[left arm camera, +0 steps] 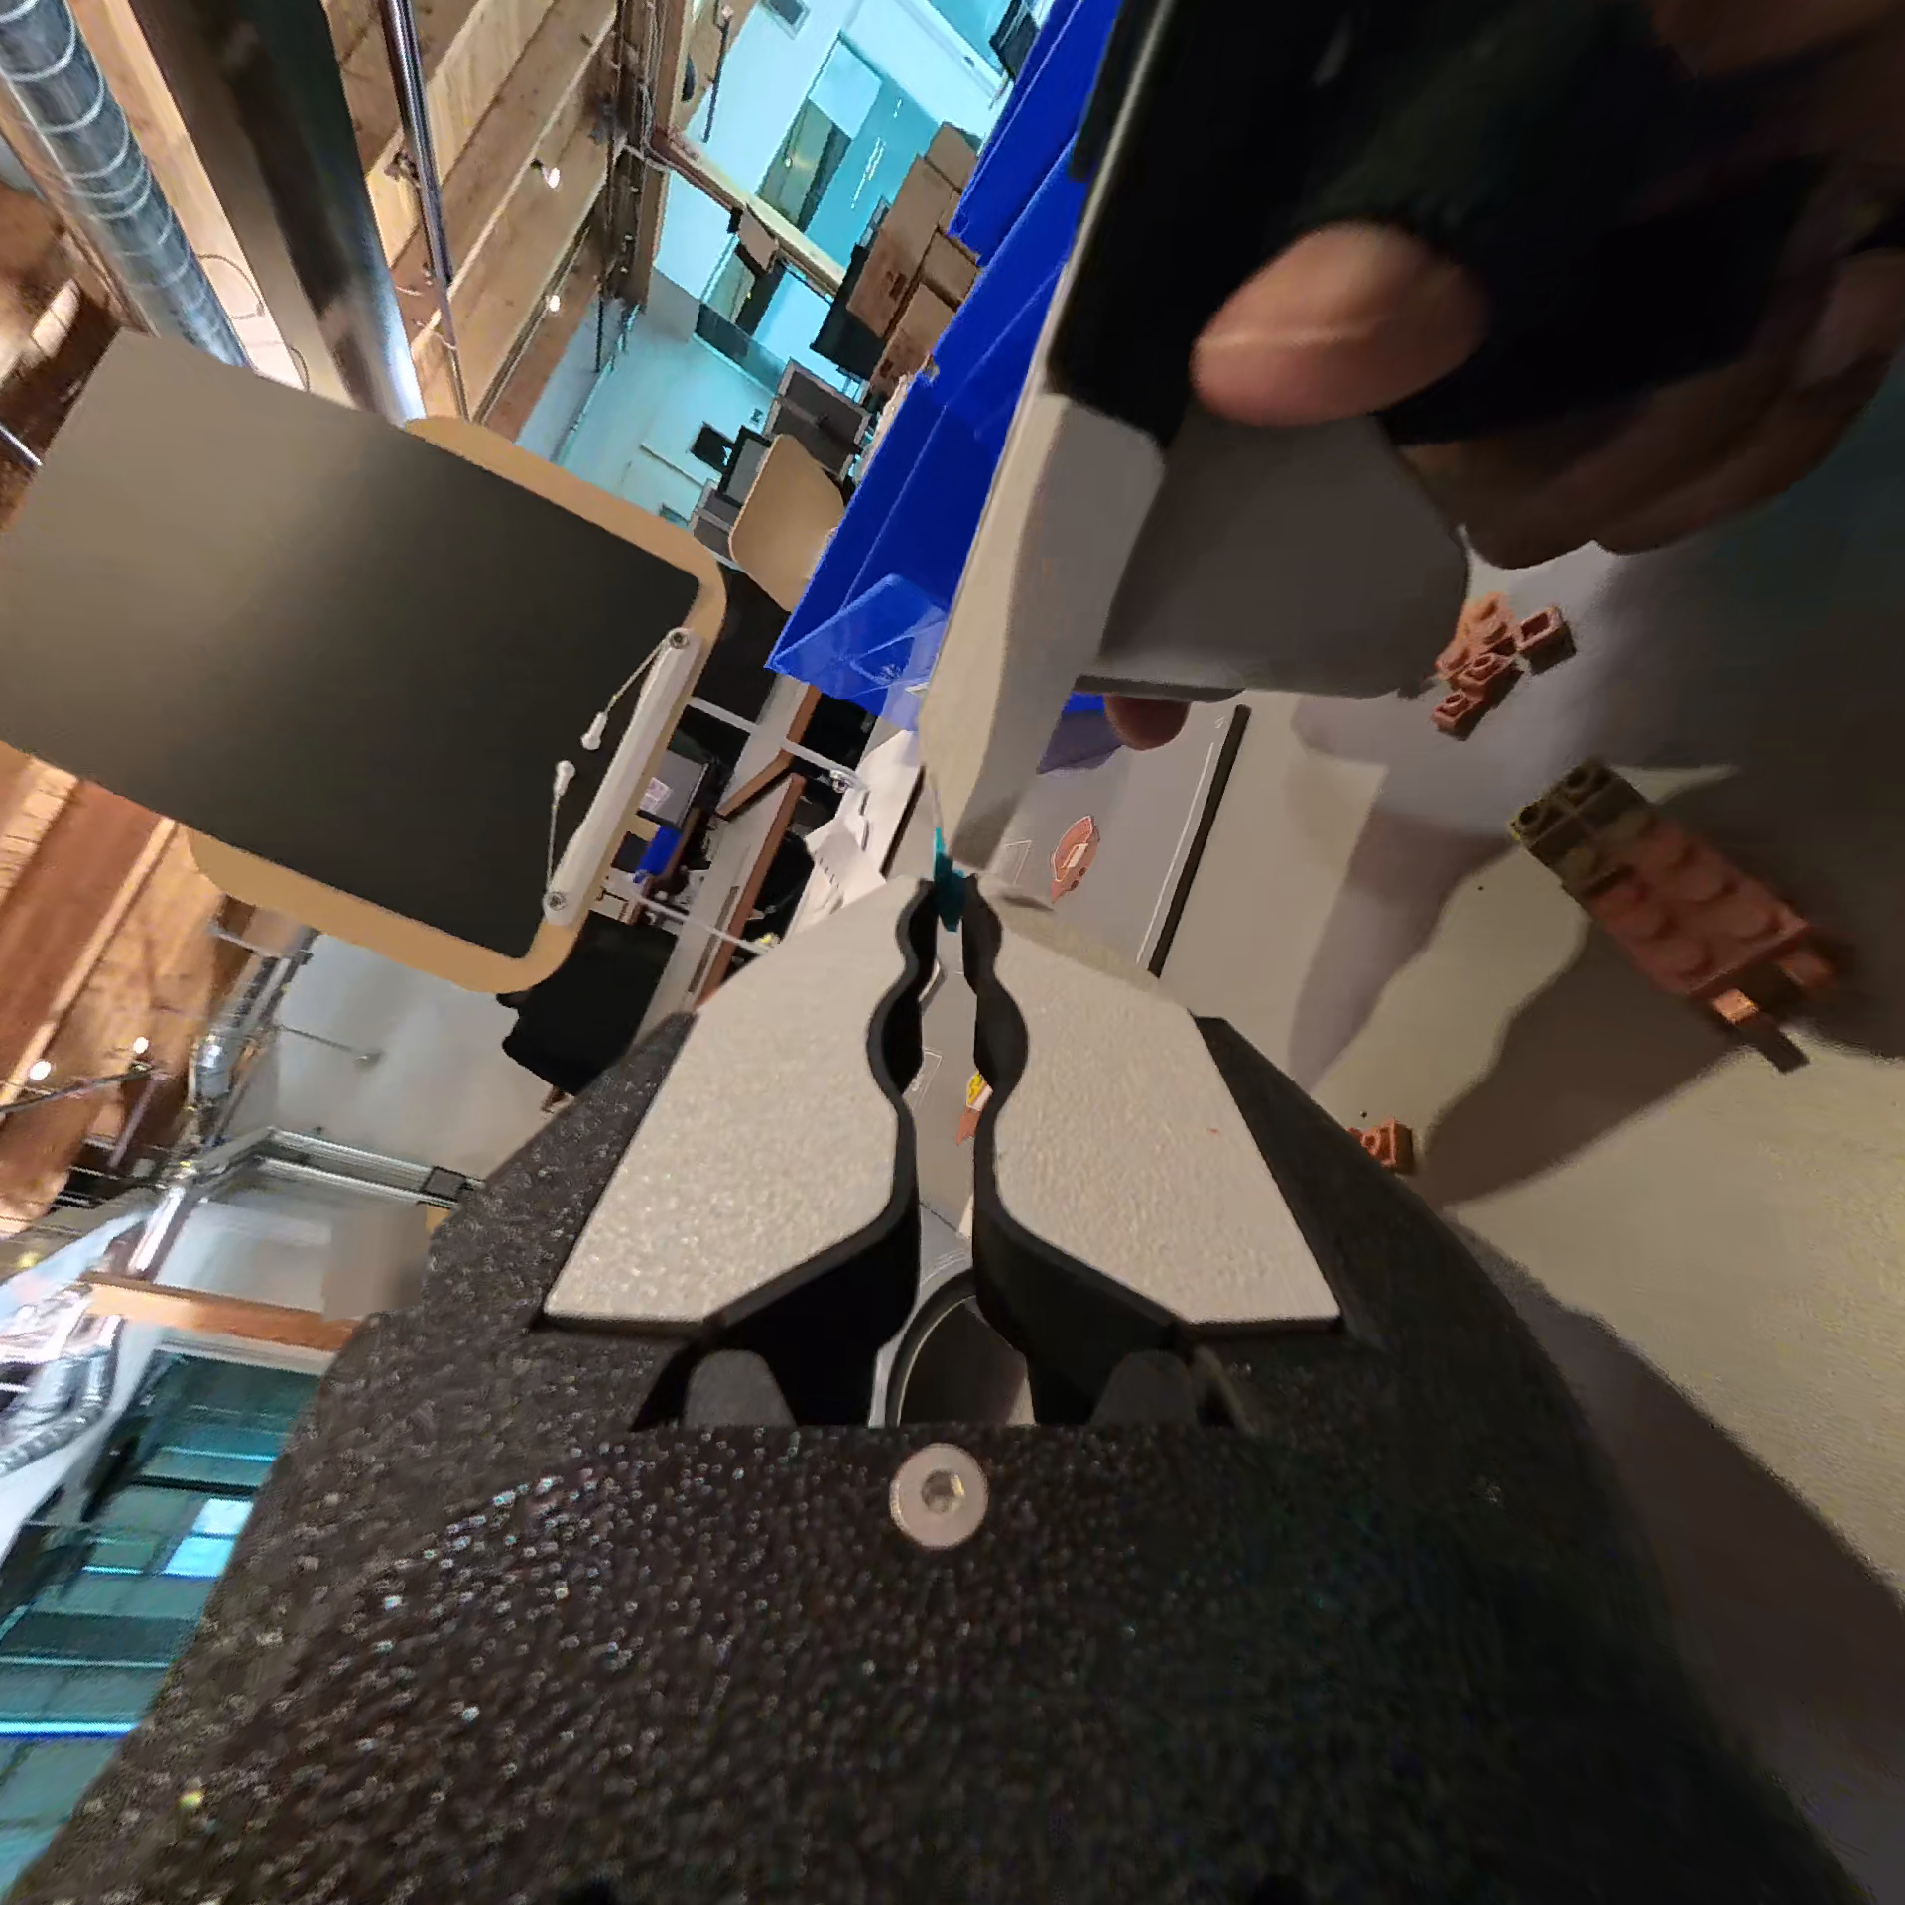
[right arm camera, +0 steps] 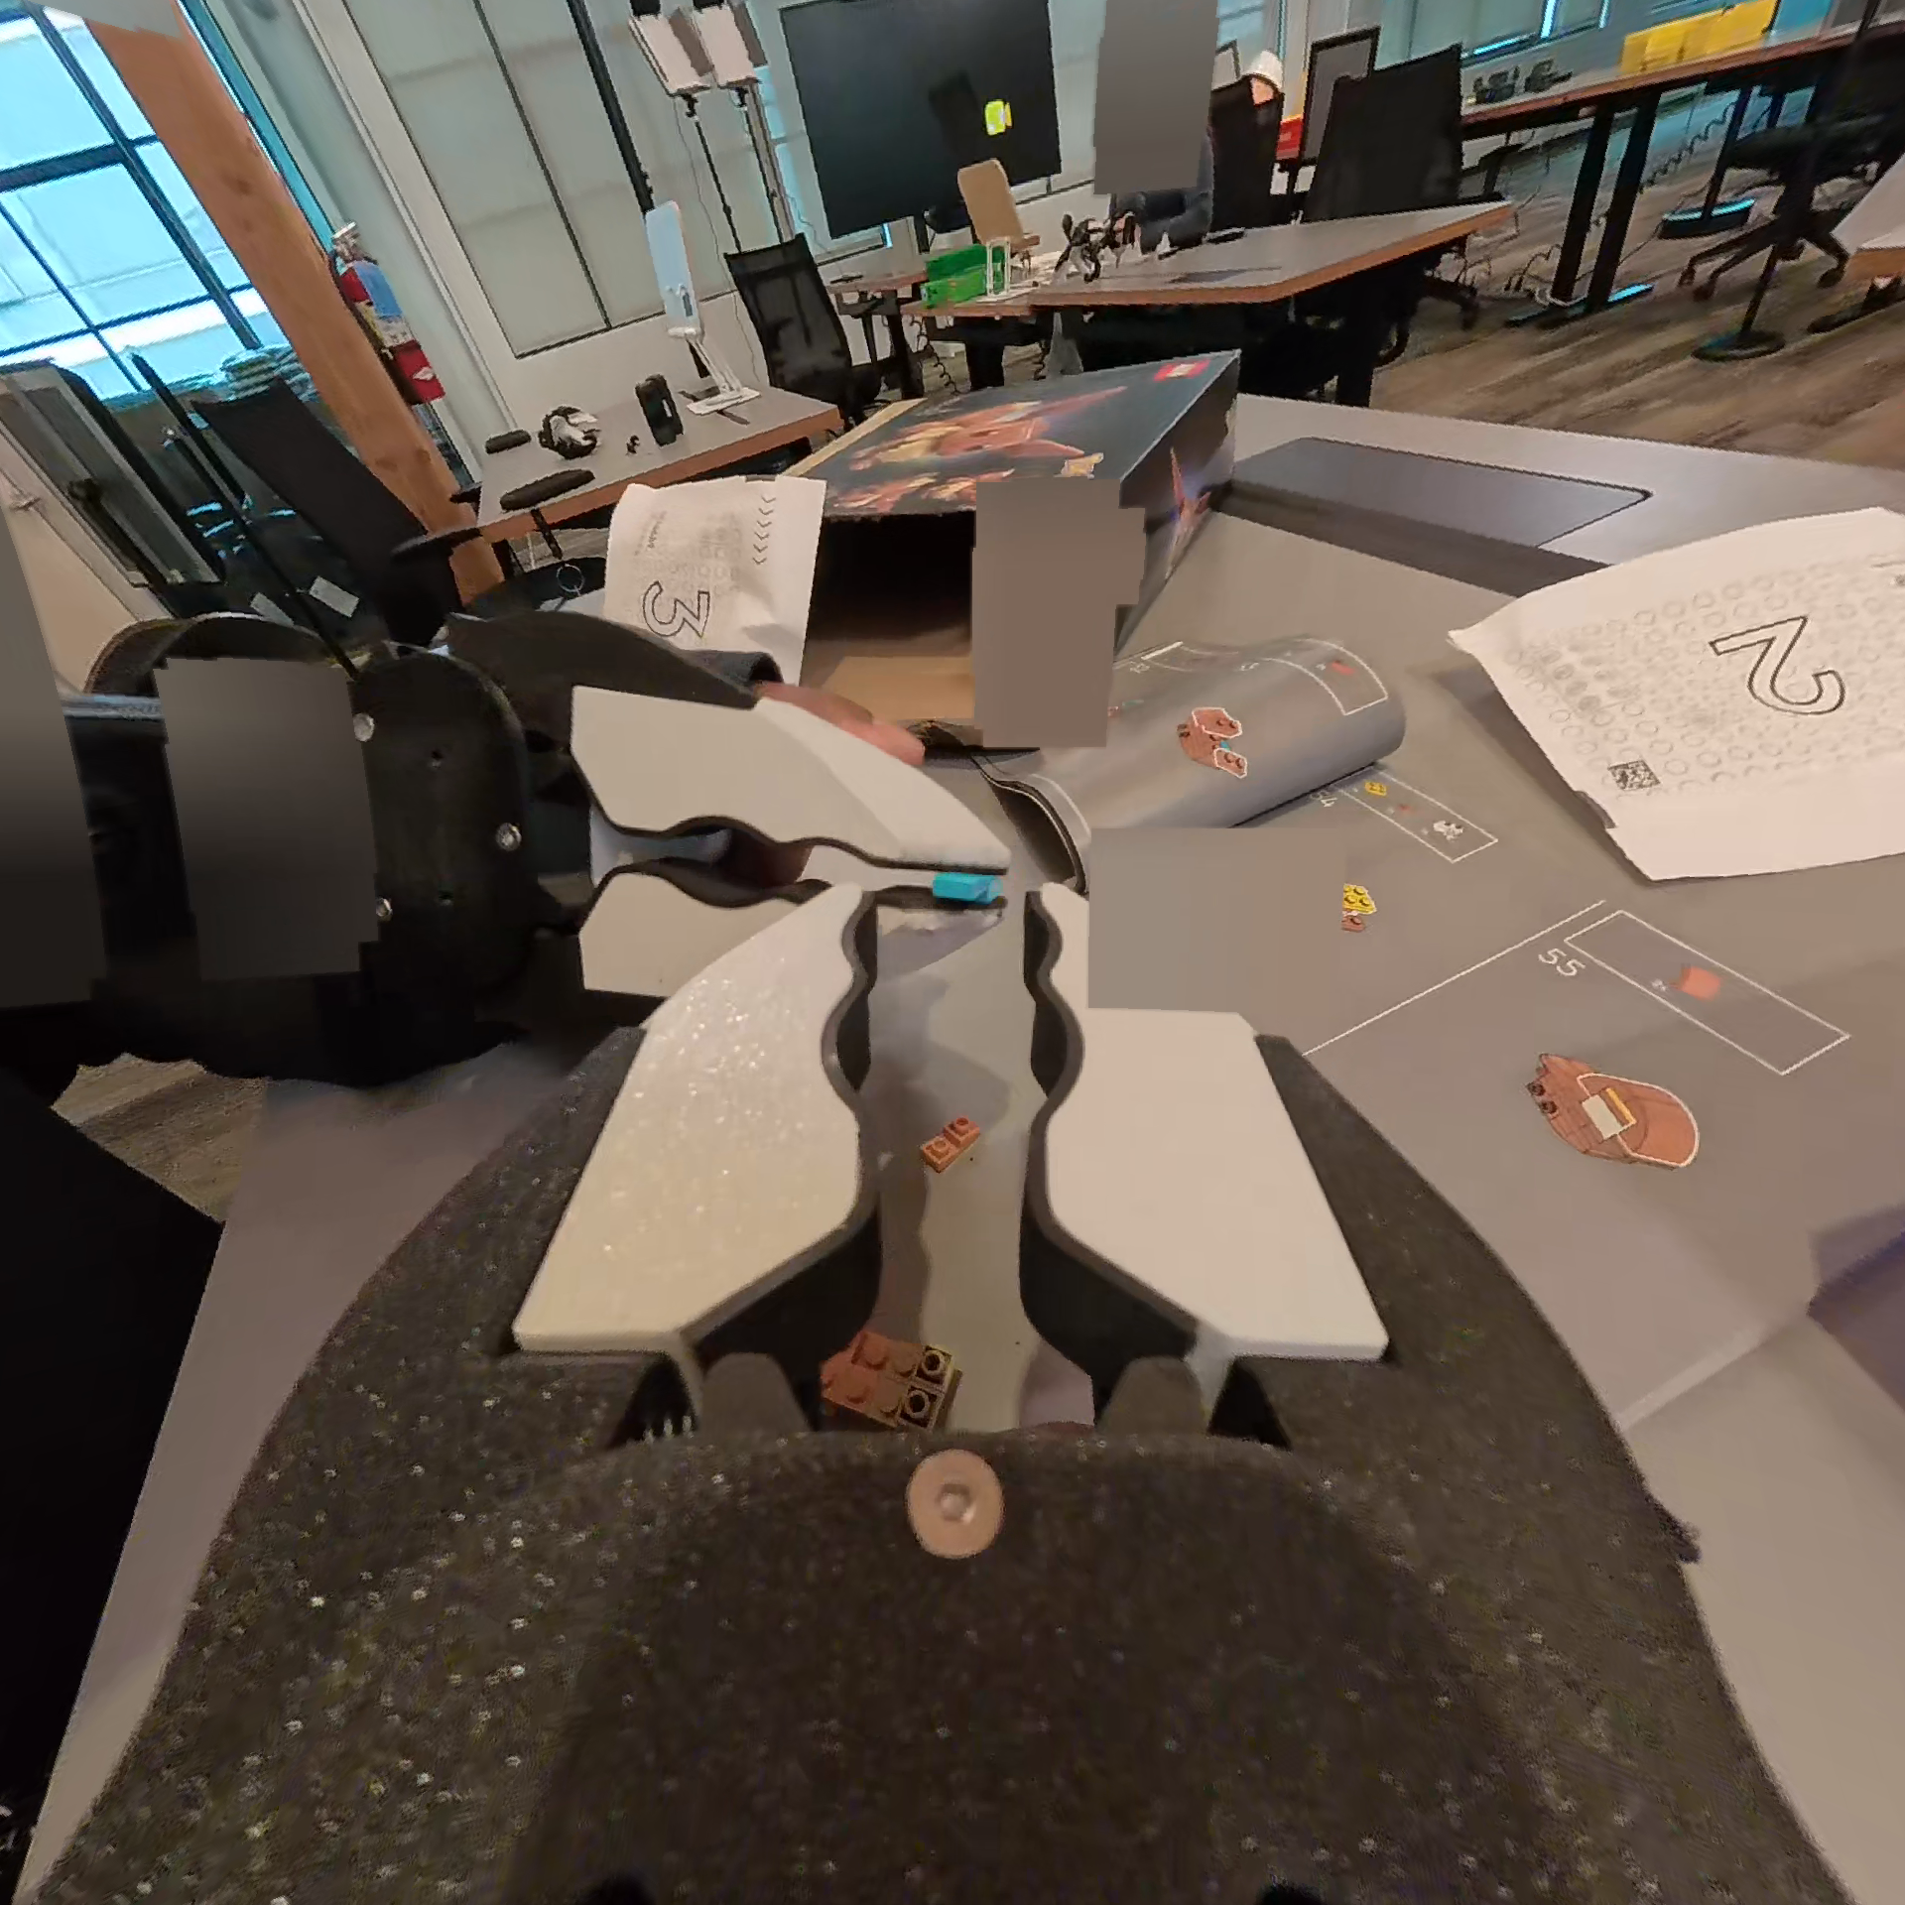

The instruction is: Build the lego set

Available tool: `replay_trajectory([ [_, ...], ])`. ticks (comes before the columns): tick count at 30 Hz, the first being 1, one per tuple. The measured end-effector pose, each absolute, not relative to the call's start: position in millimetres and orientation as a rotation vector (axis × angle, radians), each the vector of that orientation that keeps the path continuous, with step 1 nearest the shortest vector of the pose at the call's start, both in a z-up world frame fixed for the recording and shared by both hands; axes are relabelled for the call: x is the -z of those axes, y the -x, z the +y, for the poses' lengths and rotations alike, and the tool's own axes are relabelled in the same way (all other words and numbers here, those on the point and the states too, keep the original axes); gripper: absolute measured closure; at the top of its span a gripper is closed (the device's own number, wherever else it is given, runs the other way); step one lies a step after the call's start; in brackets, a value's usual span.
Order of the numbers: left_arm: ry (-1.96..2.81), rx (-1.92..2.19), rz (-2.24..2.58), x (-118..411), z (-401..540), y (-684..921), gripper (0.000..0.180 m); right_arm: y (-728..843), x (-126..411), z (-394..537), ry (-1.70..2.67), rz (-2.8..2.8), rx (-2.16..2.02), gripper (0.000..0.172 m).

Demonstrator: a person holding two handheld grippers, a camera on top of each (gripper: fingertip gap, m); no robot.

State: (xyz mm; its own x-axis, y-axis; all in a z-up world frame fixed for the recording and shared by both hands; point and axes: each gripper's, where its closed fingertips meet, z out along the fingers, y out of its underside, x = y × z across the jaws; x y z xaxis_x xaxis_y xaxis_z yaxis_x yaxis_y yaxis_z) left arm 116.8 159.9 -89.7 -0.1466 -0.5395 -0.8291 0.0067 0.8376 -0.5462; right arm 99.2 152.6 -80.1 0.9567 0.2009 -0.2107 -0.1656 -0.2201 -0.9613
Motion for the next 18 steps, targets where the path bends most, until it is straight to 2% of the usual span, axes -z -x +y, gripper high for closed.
replay_trajectory([
  [7,0.365,0.456,1.673,93,153,-116,0.176,-100,83,151,1.776,-0.024,-0.337,0.162],
  [13,0.364,0.585,1.73,99,147,-114,0.175,-99,89,146,1.805,-0.067,-0.402,0.163],
  [18,0.517,0.952,1.758,89,157,-106,0.154,-101,84,138,1.76,-0.125,-0.504,0.164],
])
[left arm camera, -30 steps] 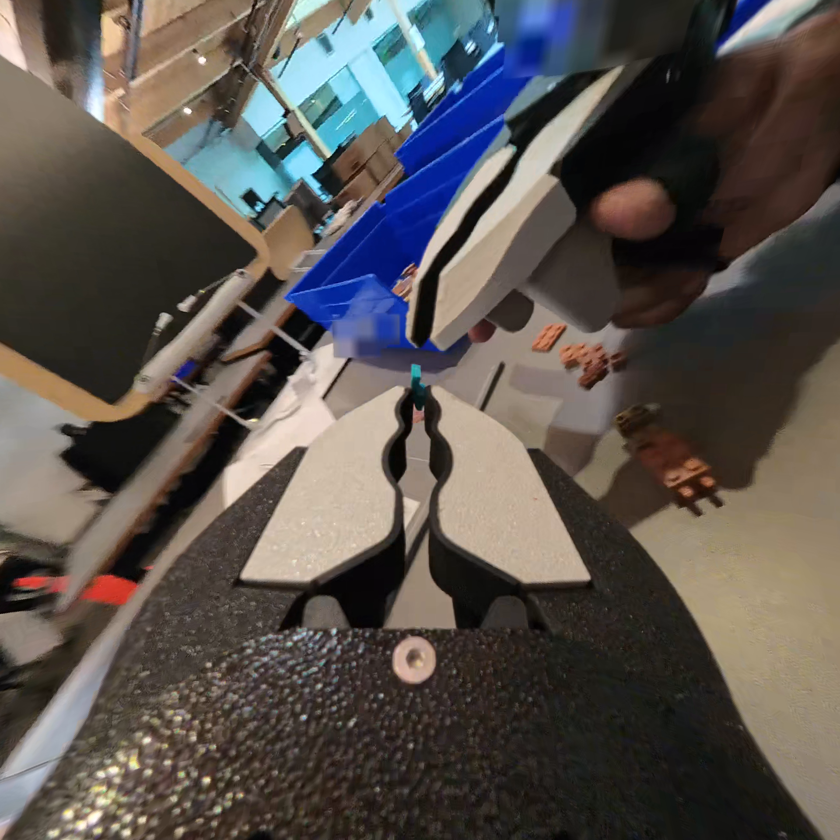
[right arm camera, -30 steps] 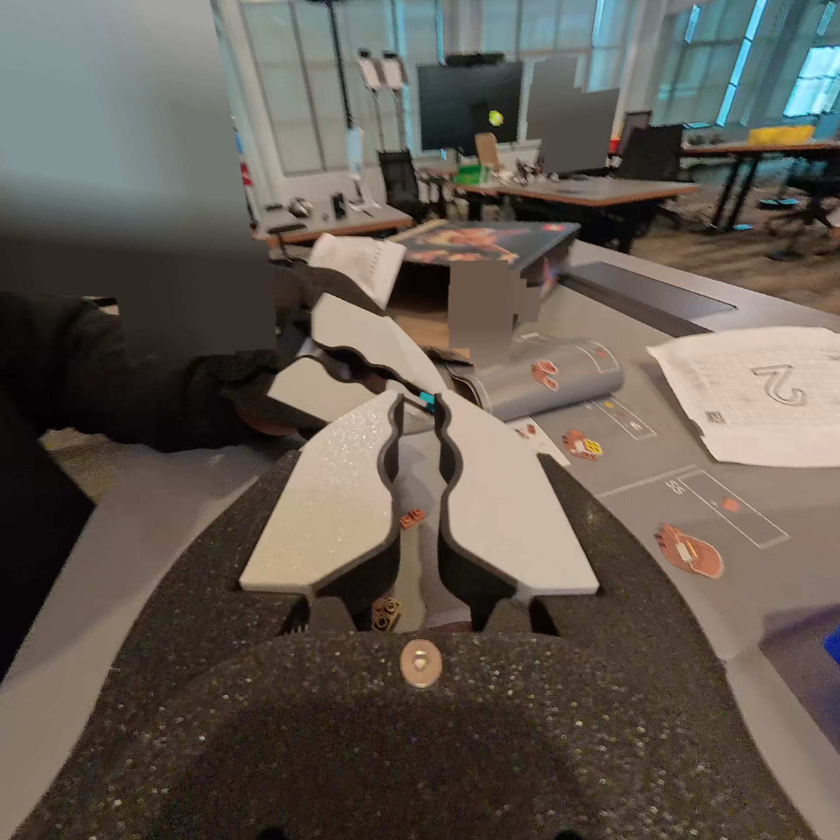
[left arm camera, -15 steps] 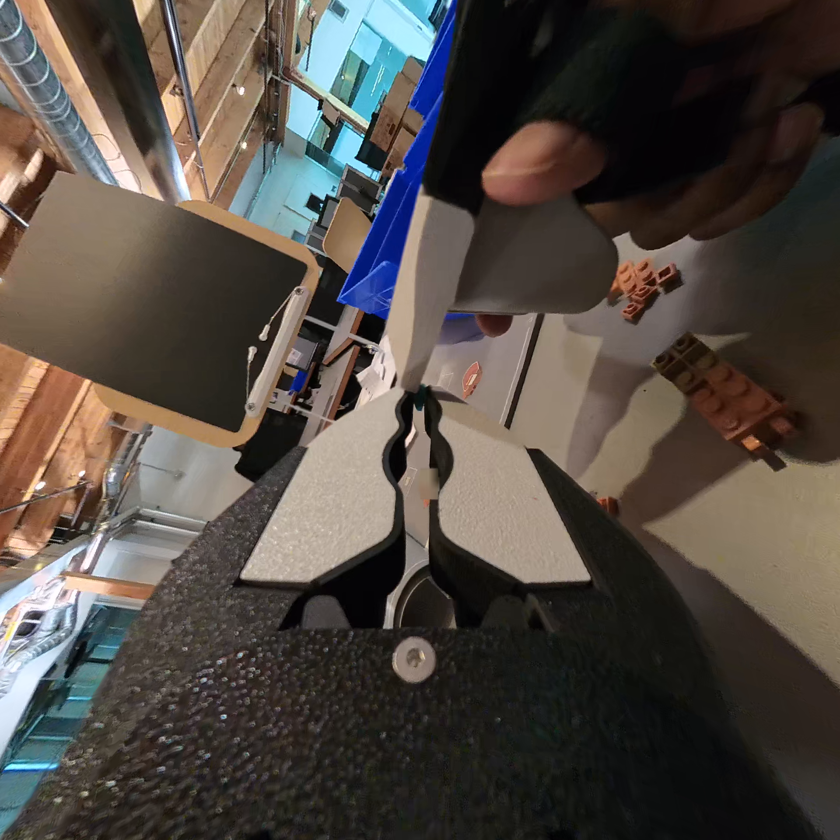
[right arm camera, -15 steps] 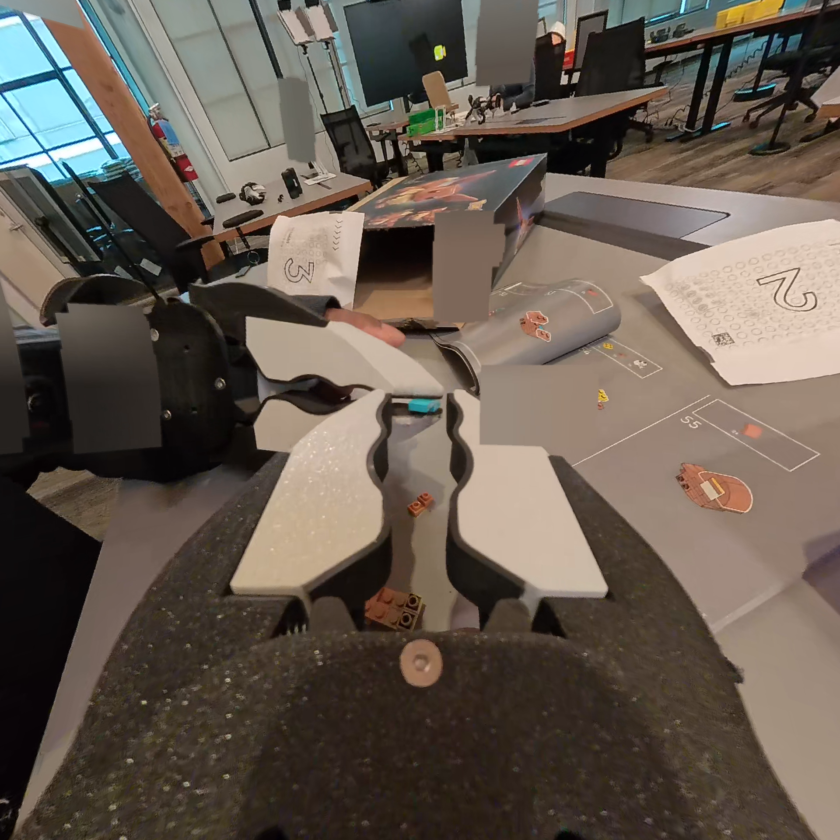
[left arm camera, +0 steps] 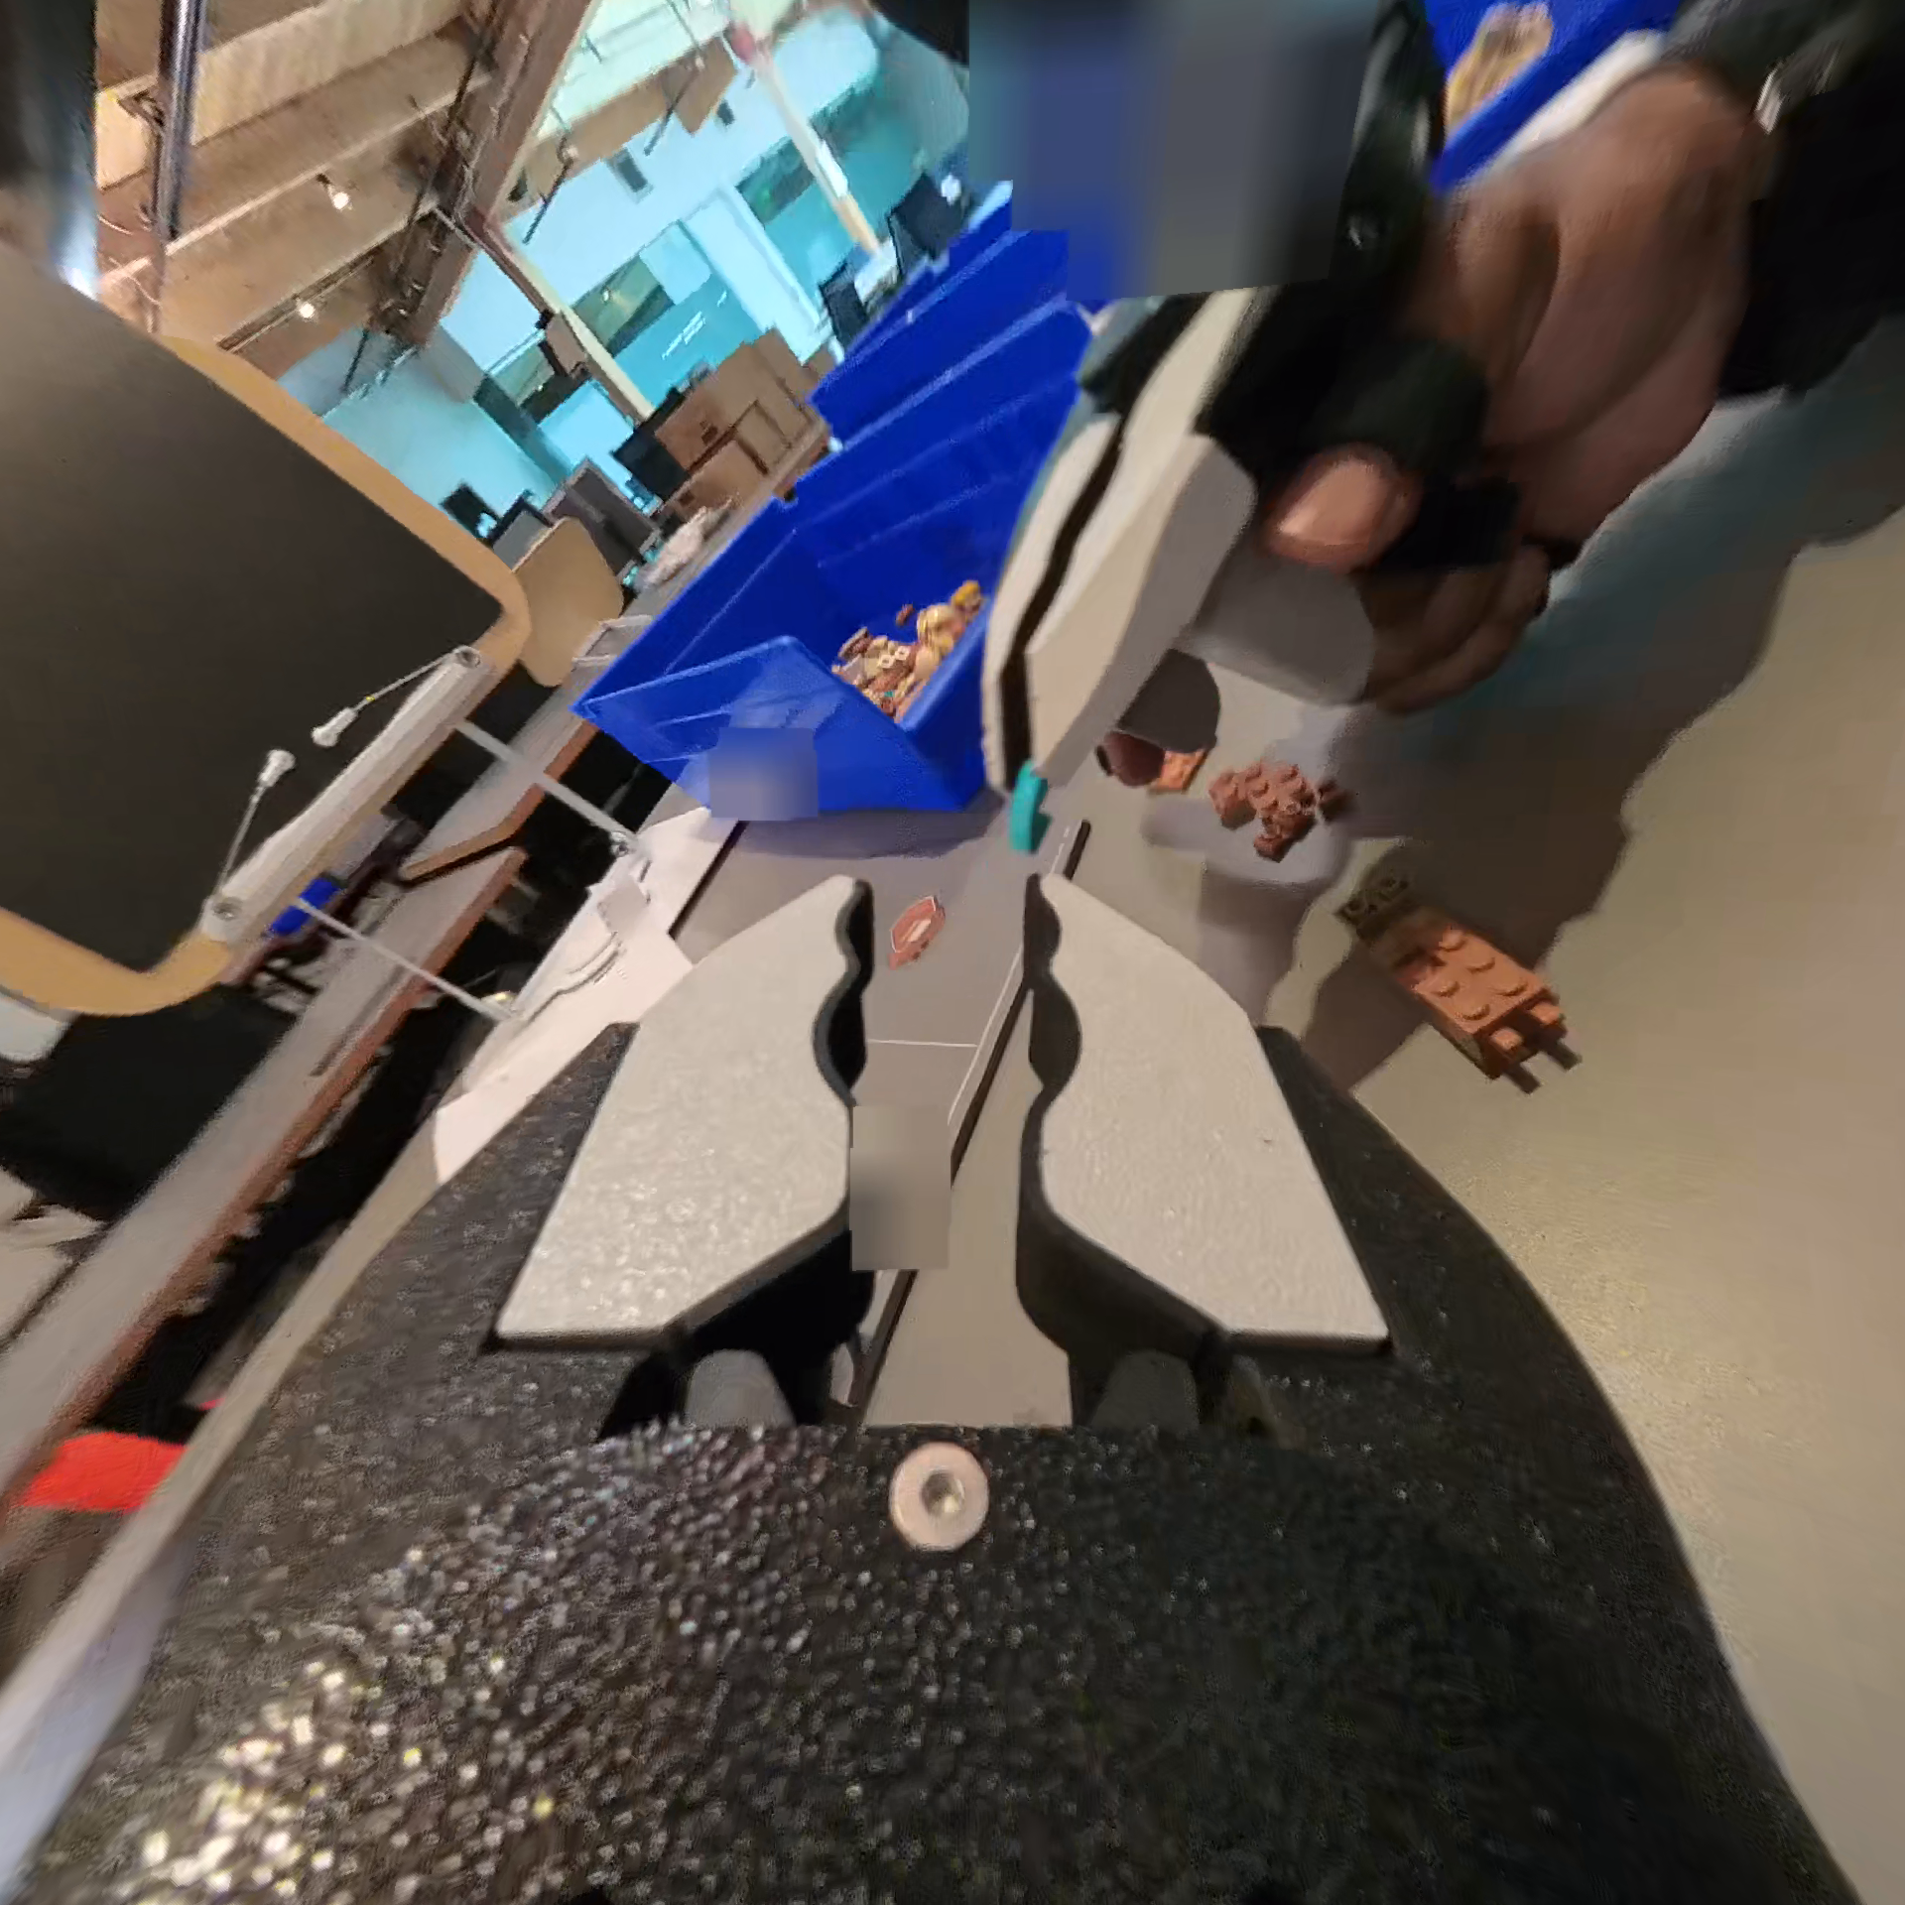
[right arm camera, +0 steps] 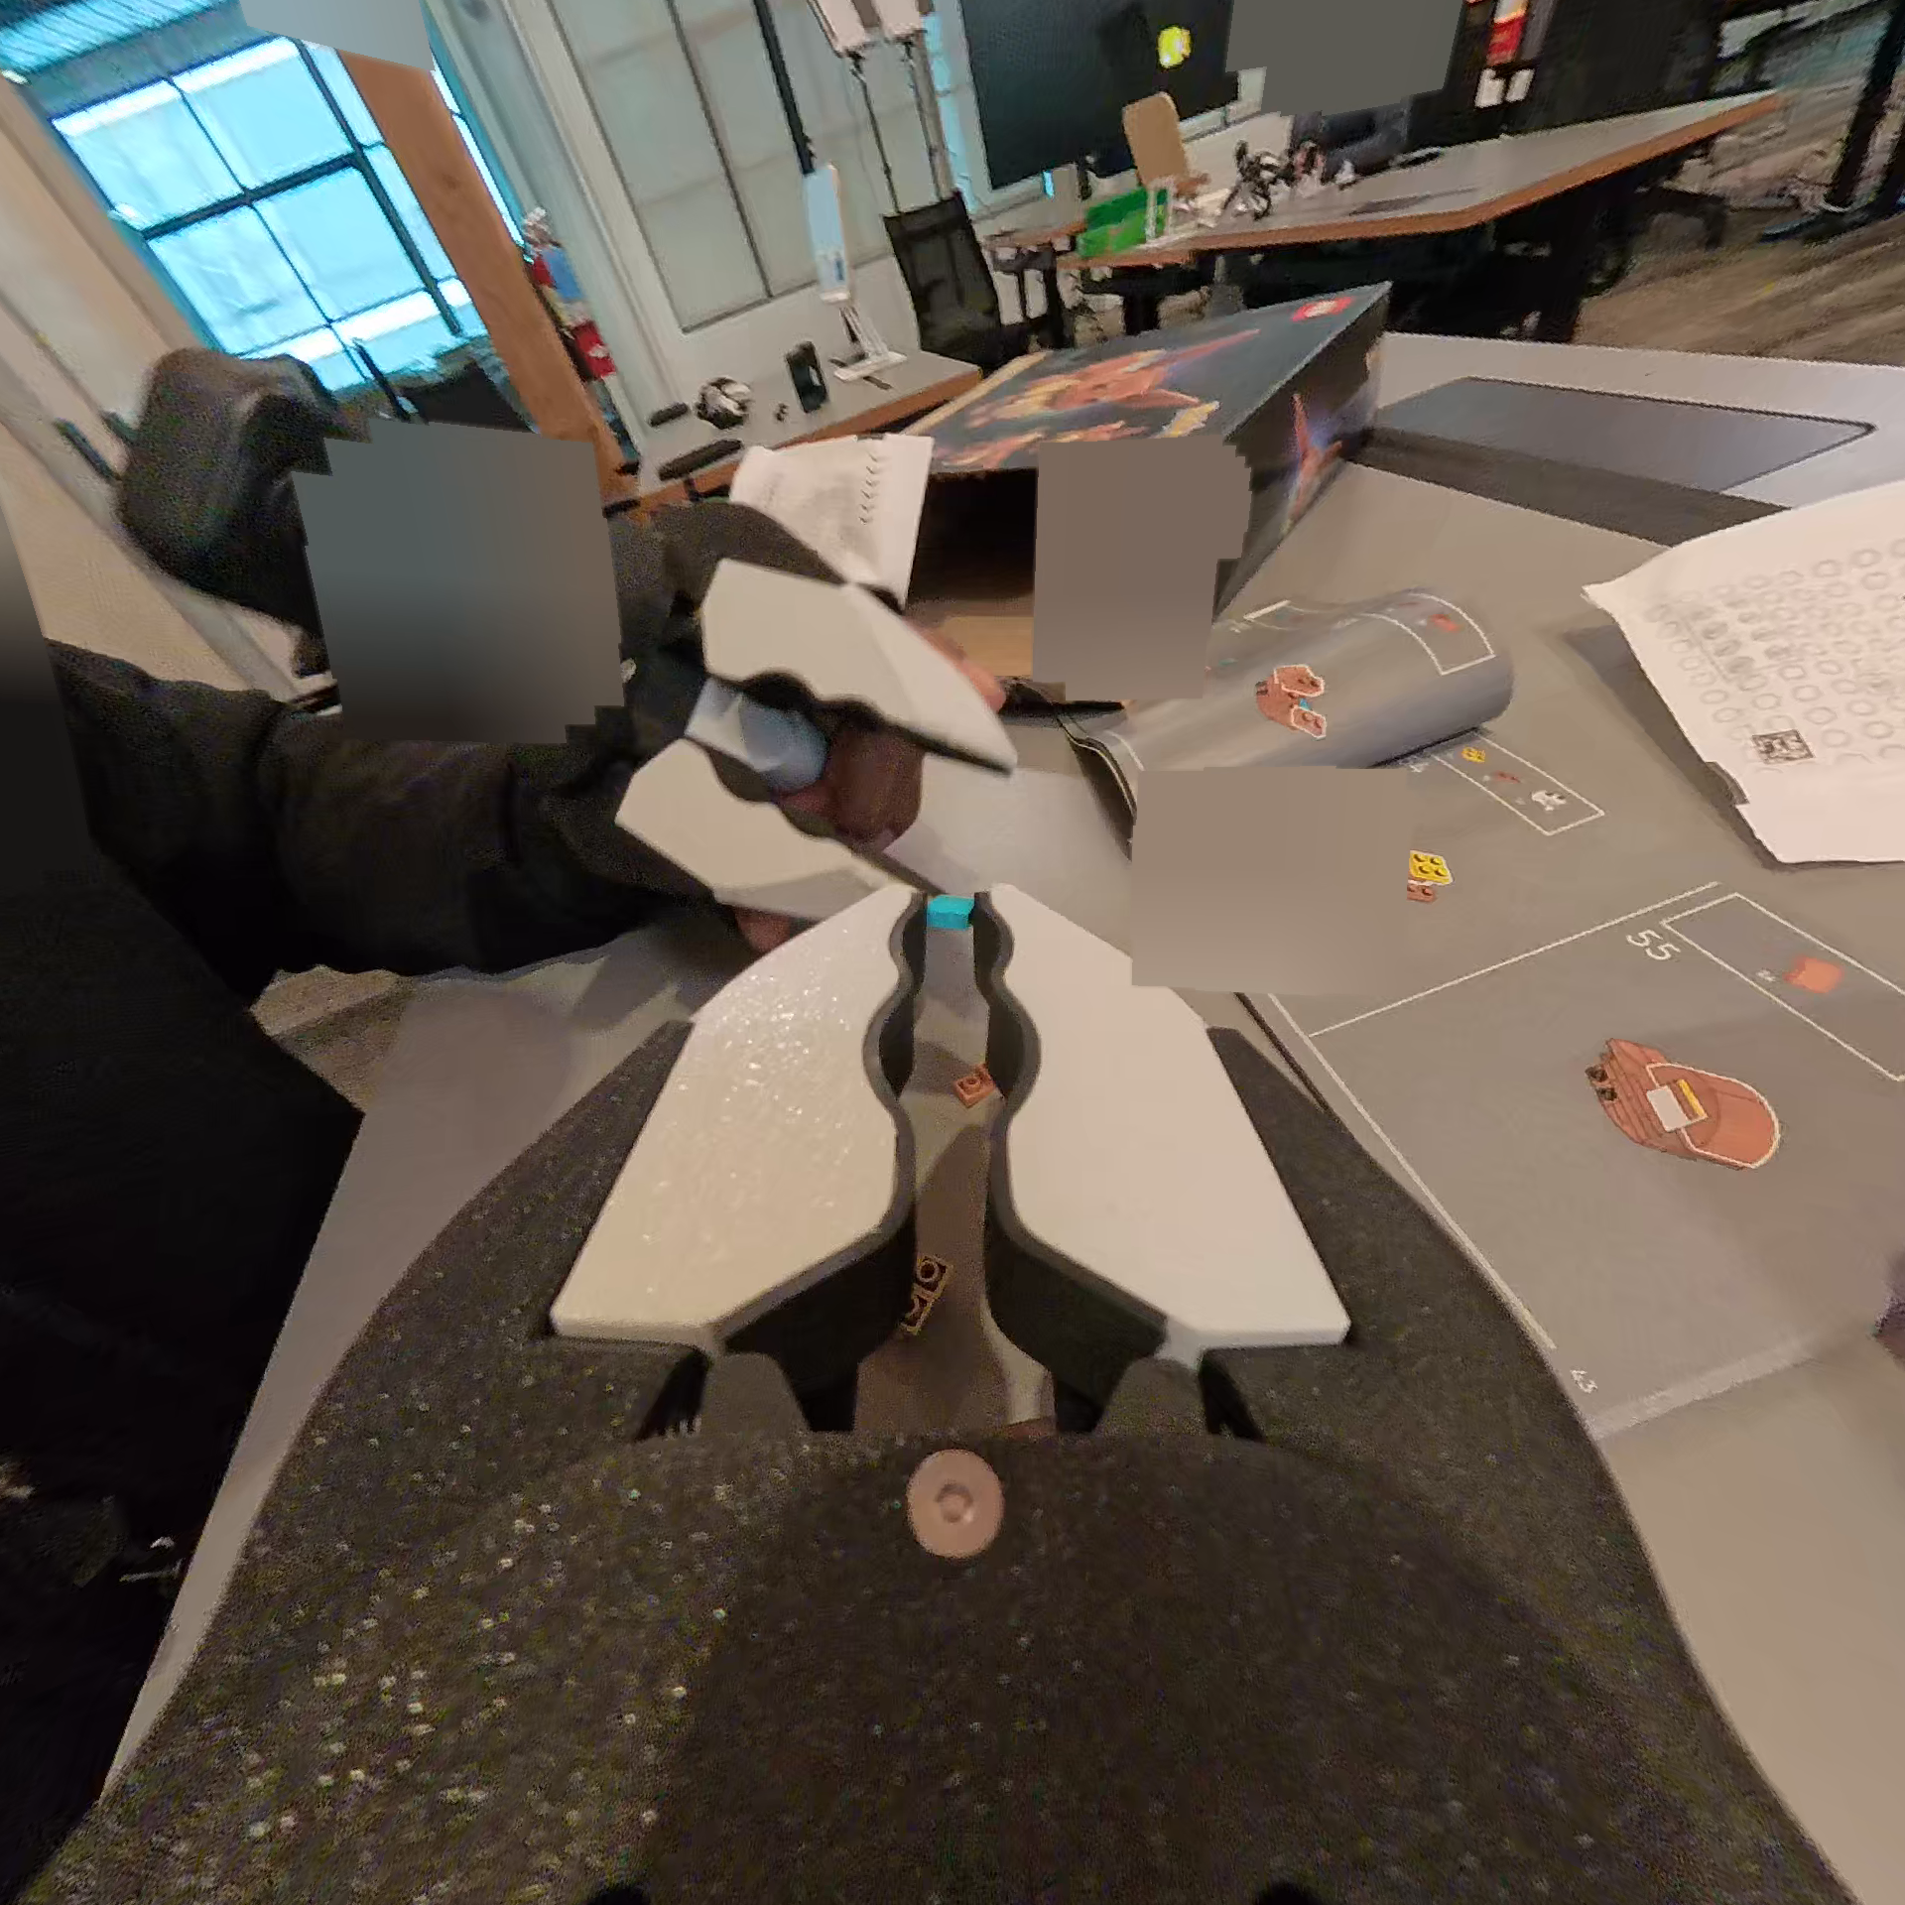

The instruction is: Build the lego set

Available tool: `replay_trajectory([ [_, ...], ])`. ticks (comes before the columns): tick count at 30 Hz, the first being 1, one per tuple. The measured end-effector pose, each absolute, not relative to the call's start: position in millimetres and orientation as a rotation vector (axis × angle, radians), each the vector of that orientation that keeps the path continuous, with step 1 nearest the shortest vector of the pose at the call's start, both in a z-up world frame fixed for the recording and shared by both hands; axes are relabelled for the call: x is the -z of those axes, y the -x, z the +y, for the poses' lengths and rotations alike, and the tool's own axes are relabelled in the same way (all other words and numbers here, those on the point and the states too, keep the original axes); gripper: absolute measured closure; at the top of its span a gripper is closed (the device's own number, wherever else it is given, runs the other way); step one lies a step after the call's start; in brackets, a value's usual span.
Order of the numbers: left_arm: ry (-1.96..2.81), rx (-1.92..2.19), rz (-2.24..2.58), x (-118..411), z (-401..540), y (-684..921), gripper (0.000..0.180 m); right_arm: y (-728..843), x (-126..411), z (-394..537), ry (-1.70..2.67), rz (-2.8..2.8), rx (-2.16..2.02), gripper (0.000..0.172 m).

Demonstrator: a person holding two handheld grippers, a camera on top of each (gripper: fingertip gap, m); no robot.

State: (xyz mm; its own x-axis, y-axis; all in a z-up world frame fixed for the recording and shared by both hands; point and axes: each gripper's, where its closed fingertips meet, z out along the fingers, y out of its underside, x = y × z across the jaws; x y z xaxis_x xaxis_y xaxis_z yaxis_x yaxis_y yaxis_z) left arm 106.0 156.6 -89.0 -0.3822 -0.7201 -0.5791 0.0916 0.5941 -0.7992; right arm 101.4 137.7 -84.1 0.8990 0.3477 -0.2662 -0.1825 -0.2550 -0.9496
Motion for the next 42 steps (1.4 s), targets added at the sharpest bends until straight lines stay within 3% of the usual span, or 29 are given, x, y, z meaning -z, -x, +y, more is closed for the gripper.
replay_trajectory([
  [4,0.695,1.42,1.624,58,166,-99,0.147,-97,79,134,1.708,-0.189,-0.552,0.164],
  [8,0.75,1.923,1.549,37,154,-85,0.166,-86,77,132,1.674,-0.259,-0.6,0.164],
  [13,0.709,1.85,1.874,74,125,-80,0.164,-73,75,126,1.642,-0.341,-0.635,0.164],
  [28,0.774,1.892,1.862,70,121,-85,0.173,-79,61,130,1.558,-0.253,-0.686,0.164],
  [34,1.122,2.419,1.081,9,166,-110,0.173,-102,50,147,1.461,0.079,-0.72,0.149],
  [42,1.099,2.607,0.313,-30,191,-112,0.173,-99,26,138,1.154,0.287,-0.766,0.156],
])
